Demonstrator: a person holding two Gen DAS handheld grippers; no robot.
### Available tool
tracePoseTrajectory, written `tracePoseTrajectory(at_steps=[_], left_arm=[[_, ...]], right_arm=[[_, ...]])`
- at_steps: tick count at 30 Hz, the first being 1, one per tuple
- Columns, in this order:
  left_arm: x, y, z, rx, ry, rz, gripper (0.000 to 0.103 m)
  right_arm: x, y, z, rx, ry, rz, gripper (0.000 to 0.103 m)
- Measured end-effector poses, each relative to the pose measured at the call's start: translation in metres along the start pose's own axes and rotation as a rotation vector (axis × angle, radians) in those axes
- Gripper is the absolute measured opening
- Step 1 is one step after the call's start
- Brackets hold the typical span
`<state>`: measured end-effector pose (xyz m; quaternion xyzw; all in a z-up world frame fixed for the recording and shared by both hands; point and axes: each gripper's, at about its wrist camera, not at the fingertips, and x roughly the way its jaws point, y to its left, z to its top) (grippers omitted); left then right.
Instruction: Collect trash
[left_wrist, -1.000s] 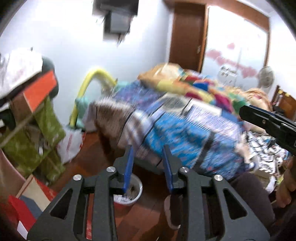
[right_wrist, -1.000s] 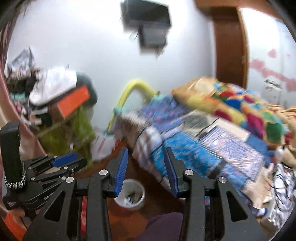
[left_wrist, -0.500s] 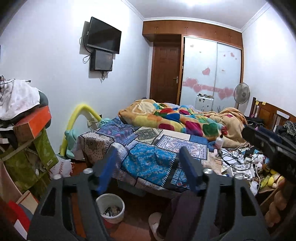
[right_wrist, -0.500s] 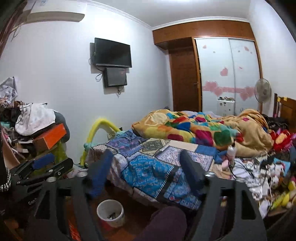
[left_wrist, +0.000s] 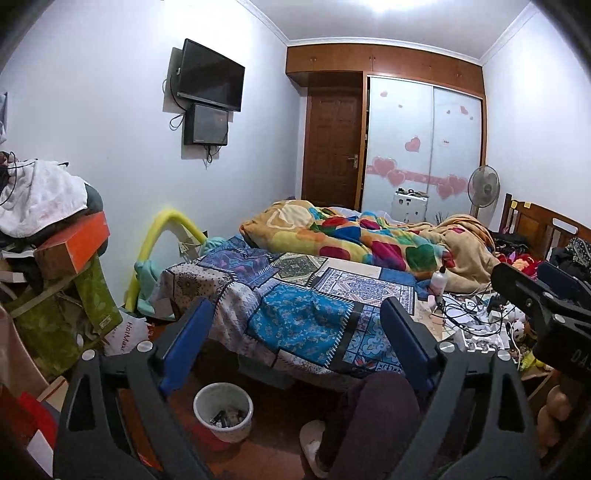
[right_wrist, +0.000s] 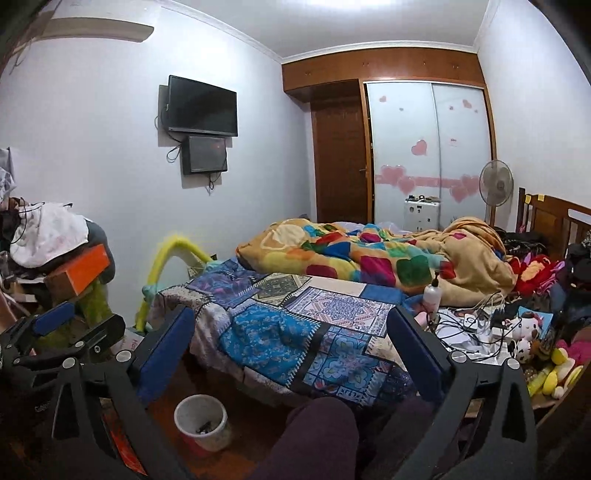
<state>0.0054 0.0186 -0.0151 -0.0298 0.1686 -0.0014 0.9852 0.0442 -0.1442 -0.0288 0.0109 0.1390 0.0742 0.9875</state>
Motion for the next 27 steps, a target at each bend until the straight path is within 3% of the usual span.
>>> tracePoseTrajectory(at_steps=[27], left_arm=[[0.0003,0.0031,-0.0039,-0.004,0.017,0.011,0.094]], right_arm=[[-0.0034,0.0005,-0.0019,-0.004,0.028,0.006,0.103]])
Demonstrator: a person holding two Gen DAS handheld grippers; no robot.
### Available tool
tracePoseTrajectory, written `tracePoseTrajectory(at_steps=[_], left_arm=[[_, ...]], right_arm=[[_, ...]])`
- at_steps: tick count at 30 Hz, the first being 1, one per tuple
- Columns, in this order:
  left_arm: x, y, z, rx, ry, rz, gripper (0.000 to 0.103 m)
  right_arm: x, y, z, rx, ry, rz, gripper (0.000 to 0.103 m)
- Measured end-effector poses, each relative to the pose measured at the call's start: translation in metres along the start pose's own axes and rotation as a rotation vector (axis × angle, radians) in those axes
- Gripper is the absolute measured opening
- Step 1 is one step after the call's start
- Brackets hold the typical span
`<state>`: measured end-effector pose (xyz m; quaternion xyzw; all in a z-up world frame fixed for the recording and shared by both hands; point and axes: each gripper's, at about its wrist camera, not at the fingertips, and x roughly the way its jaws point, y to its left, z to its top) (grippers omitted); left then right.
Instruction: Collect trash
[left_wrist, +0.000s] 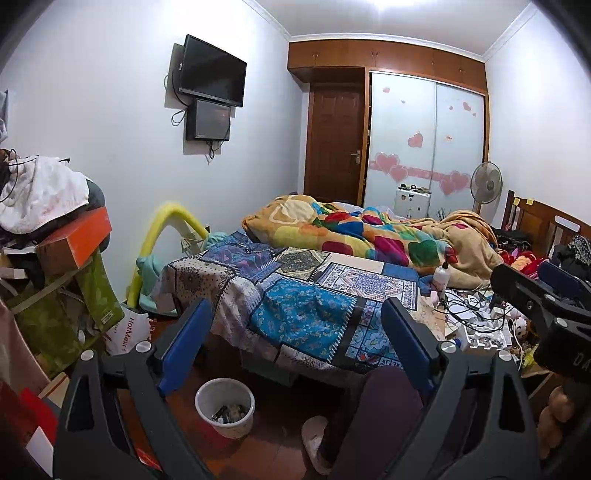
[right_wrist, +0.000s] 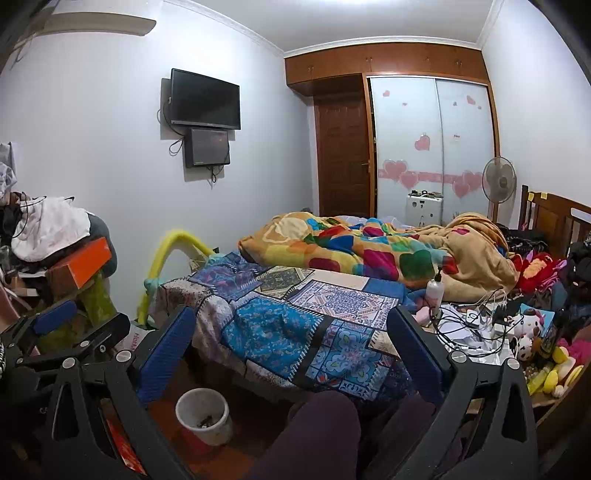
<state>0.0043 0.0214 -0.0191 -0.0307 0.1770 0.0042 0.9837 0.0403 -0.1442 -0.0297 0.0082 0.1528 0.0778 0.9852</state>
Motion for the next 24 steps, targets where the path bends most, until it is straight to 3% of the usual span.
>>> tracePoseTrajectory(at_steps=[24], left_arm=[[-0.0044,0.0047,0.0051,0.012,-0.019,-0.009,0.095]], right_arm=[[-0.0035,0.0049,0.0030,-0.008,-0.007,-0.001,0.103]])
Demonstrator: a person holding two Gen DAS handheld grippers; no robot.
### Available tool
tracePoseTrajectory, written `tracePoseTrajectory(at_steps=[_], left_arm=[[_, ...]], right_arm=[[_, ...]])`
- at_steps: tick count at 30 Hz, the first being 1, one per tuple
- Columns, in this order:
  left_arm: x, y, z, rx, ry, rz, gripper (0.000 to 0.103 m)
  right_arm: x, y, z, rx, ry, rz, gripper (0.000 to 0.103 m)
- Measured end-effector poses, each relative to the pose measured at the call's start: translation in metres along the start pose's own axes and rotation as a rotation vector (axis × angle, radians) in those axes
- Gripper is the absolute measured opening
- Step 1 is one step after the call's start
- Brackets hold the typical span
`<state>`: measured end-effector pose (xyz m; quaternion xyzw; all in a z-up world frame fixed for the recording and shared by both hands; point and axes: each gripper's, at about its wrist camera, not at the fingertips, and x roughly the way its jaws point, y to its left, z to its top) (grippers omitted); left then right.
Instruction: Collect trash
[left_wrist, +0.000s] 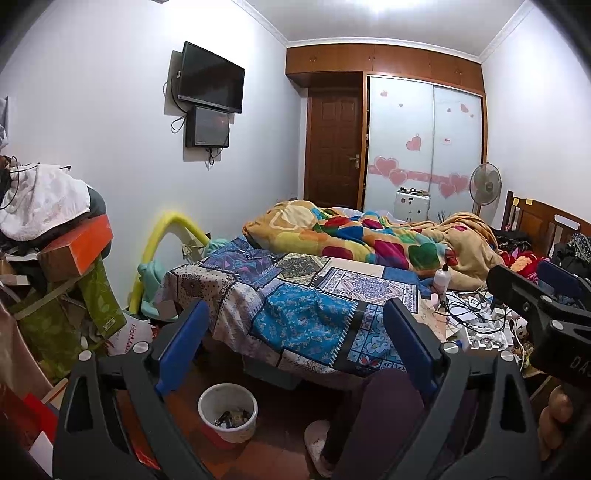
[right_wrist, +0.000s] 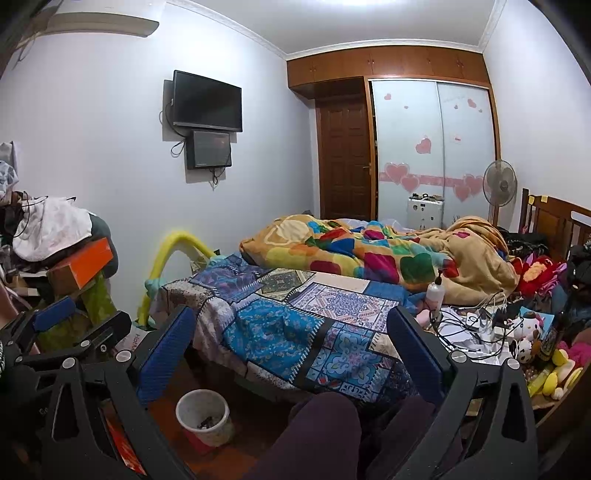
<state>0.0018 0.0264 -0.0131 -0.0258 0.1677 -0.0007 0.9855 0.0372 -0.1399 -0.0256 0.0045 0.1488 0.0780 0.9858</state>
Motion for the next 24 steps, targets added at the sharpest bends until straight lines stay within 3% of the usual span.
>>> tracePoseTrajectory(at_steps=[24], left_arm=[[-0.0014,0.0005,-0.0016,0.036,-0.008,-0.018,0.096]], right_arm=[[-0.0013,-0.0033,0.0021,0.000,0.001,0.011,0.103]])
